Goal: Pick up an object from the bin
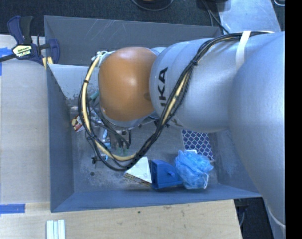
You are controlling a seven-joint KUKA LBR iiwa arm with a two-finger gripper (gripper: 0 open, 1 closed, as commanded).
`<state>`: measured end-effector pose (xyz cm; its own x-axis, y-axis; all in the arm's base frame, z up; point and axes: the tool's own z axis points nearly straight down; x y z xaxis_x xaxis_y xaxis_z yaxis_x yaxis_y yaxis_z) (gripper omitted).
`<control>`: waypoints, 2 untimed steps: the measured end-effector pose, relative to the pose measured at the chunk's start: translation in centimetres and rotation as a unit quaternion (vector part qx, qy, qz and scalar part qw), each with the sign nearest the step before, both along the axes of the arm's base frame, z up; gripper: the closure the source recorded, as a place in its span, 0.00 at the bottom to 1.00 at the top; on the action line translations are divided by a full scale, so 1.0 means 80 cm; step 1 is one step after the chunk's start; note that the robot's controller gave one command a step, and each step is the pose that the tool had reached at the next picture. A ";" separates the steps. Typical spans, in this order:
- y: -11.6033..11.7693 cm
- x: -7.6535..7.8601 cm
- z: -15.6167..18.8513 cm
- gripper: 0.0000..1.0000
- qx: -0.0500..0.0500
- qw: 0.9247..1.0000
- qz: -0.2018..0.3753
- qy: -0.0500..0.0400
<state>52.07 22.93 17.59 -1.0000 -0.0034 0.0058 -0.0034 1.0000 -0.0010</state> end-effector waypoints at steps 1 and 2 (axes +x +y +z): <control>-0.002 0.003 0.006 0.00 0.001 1.000 -0.002 -0.004; -0.050 0.062 -0.099 0.00 0.001 0.989 0.148 -0.004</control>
Offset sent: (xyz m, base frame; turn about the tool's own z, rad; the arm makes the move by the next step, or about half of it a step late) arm 0.0605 -0.0513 -0.1059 -0.3751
